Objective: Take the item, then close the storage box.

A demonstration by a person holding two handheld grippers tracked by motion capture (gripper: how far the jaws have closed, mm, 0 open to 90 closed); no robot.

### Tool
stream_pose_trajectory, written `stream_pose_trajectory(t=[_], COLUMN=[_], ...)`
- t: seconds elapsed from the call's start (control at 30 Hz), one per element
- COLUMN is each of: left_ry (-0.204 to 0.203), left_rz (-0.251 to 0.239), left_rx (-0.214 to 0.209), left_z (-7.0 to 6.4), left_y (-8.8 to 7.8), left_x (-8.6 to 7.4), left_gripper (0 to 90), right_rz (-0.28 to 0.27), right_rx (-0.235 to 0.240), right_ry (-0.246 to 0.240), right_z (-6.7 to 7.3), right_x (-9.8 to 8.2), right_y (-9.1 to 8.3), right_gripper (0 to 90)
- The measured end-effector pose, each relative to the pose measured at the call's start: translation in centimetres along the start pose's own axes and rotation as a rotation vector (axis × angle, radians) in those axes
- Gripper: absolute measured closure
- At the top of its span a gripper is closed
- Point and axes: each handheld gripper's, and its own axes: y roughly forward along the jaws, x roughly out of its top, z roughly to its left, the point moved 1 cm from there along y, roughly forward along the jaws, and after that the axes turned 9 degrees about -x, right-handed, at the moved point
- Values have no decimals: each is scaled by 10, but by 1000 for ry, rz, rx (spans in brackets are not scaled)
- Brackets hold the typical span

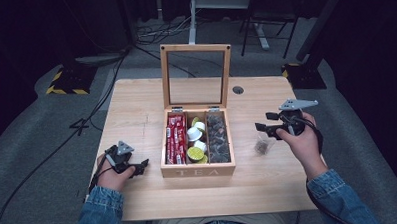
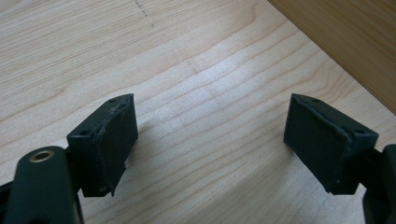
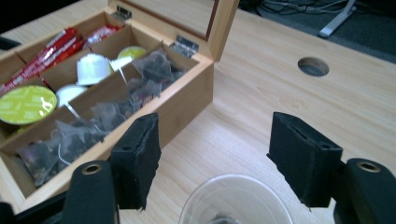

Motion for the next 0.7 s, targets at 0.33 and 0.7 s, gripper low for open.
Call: stream_pose_trajectory(t=[0.33, 0.7], left_ry=[1, -3], left_rz=[0, 0], left_rx=[3, 6], left_z=[1, 1], left_y=[3, 3], left_x=[3, 3], left_gripper=[165, 160], right_rz=[-83, -117], right_rx=[-2, 8], right_ry=[15, -10], right_z=[-2, -5], right_x=[29, 70], right_y=[-8, 4], right_gripper=[319, 311])
